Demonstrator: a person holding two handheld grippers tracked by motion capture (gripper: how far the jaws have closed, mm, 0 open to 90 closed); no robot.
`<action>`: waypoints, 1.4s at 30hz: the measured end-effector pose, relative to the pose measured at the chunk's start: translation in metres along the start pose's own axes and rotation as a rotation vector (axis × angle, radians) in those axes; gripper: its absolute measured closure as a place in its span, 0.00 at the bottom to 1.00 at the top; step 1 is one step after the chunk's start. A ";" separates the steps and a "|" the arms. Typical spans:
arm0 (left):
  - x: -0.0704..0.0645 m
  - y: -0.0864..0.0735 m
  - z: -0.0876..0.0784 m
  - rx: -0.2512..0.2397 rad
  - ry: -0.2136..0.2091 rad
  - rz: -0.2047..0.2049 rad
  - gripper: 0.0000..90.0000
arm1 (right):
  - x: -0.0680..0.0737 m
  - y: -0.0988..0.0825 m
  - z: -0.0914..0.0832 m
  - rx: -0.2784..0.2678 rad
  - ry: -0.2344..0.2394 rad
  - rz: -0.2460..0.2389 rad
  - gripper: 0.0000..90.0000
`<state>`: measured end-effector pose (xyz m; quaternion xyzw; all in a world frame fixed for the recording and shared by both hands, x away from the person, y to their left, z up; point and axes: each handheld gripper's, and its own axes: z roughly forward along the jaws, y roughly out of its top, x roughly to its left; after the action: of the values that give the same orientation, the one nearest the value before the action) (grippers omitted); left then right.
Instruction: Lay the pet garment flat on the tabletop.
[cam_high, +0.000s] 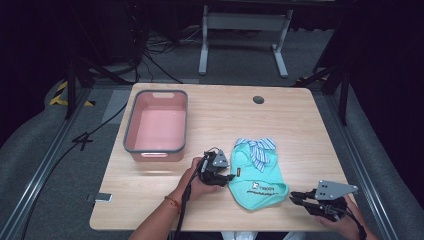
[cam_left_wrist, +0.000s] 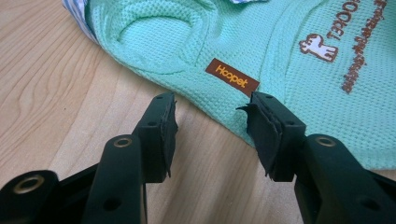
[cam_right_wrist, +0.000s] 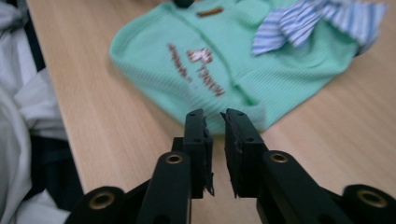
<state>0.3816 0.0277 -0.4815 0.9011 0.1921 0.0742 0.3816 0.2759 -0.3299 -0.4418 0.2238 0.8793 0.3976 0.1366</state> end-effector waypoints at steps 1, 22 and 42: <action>0.000 0.000 0.000 0.000 0.000 0.000 0.58 | -0.002 0.003 -0.003 -0.018 -0.025 0.006 0.85; 0.000 0.000 0.000 -0.001 0.002 -0.003 0.58 | 0.003 0.007 0.035 0.083 -0.023 -0.011 0.55; -0.049 0.030 -0.028 -0.063 -0.112 0.155 0.70 | -0.010 0.007 0.010 -0.036 -0.083 0.046 0.80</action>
<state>0.3372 0.0075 -0.4395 0.9036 0.0978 0.0589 0.4129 0.2904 -0.3241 -0.4420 0.2578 0.8602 0.4066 0.1679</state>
